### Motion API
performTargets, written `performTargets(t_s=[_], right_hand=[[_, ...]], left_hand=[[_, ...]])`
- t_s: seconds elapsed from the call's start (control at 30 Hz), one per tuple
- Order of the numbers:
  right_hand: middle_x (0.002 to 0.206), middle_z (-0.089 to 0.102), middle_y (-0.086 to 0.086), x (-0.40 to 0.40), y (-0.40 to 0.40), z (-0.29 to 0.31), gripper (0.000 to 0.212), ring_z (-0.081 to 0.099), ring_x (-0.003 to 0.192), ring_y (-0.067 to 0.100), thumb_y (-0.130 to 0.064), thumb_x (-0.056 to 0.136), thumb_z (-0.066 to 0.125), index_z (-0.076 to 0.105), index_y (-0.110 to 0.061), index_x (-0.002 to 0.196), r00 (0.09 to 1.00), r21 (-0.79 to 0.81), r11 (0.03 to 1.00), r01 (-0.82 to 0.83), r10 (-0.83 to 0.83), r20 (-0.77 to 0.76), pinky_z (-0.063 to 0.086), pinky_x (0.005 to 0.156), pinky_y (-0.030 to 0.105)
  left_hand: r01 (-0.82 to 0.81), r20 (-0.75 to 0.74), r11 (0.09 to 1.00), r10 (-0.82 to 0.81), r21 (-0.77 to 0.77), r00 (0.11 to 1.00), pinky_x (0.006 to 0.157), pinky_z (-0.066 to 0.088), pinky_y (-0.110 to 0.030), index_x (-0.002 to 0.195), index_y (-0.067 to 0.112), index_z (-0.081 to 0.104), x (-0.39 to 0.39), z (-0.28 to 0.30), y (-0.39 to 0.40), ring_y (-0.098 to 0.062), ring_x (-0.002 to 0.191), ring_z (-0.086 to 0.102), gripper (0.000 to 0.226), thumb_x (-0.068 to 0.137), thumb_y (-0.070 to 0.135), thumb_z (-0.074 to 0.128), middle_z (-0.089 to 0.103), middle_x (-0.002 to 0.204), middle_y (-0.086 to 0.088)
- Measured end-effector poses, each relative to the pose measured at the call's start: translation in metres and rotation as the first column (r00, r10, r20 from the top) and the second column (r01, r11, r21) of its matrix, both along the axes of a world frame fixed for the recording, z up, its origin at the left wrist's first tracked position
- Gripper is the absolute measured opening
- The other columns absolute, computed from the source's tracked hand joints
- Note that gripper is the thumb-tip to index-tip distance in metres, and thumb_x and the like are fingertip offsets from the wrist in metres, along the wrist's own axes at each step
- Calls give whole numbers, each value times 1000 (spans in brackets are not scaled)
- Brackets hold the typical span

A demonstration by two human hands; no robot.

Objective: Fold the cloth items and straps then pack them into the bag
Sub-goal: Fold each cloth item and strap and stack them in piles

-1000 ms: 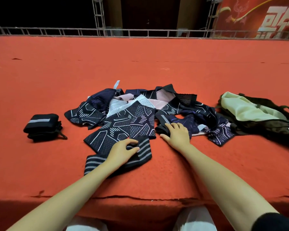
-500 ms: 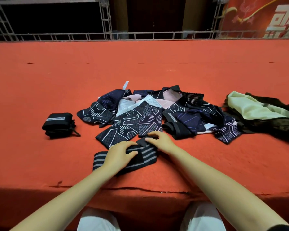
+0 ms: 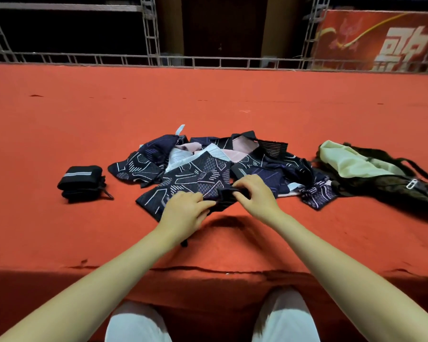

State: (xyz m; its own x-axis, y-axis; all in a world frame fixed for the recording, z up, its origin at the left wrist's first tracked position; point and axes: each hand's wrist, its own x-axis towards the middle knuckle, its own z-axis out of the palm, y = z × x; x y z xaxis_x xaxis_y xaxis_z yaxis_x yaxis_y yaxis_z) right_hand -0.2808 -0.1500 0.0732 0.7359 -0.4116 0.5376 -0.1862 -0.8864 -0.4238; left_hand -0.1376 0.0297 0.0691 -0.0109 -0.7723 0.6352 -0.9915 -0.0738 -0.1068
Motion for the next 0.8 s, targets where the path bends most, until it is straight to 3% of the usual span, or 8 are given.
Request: performTargets(t_s=[0.13, 0.23, 0.43, 0.6, 0.7, 0.8], right_hand=[[85, 60, 0, -34, 7, -28, 24, 51, 84, 21, -37, 76, 52, 61, -17, 88, 969, -79, 991, -106, 85, -232, 45, 75, 39], [86, 54, -1, -42, 26, -48, 42, 52, 85, 23, -60, 77, 49, 55, -20, 86, 916, -113, 987, -113, 60, -396, 43, 72, 38], [86, 50, -5, -28, 55, -58, 57, 50, 88, 21, -79, 73, 33, 46, -24, 78, 918, -136, 984, 116, -159, -364, 38, 73, 37], [83, 47, -4, -20, 64, -56, 55, 48, 90, 22, -77, 75, 26, 43, -24, 74, 916, -102, 984, 143, -171, -362, 36, 75, 37], [87, 47, -3, -18, 66, -56, 43, 46, 95, 22, -62, 84, 43, 52, -20, 81, 914, -14, 988, 156, -149, -376, 36, 79, 37], [83, 45, -5, -19, 68, -56, 26, 46, 94, 23, -45, 86, 55, 47, -21, 82, 921, 49, 994, 96, -70, -382, 38, 81, 38]], left_hand=[[-44, -72, 965, 64, 259, 995, 48, 45, -25, 82, 30, 72, -23, -30, 10, -20, 57, 63, 34, 80, 47, 42, 60, 65, 5], [-111, -170, 916, 189, 386, 967, 60, 47, -29, 91, 29, 70, -32, -32, 10, -16, 80, 65, 56, 82, 60, 25, 69, 82, 5], [-256, -149, 815, 381, 520, 912, 74, 44, -30, 110, 31, 64, -21, -27, 23, -16, 103, 58, 34, 93, 50, 42, 59, 101, 5], [-287, -141, 741, 456, 607, 879, 87, 45, -36, 129, 30, 53, -21, -40, 30, -22, 117, 46, 42, 94, 51, 39, 51, 124, 0], [-262, -162, 761, 431, 594, 888, 91, 44, -37, 133, 29, 50, -19, -45, 31, -25, 116, 46, 44, 95, 49, 38, 51, 124, -2], [-235, -192, 783, 409, 576, 892, 90, 44, -37, 132, 29, 50, -16, -49, 31, -27, 111, 47, 46, 93, 51, 42, 52, 120, -4]])
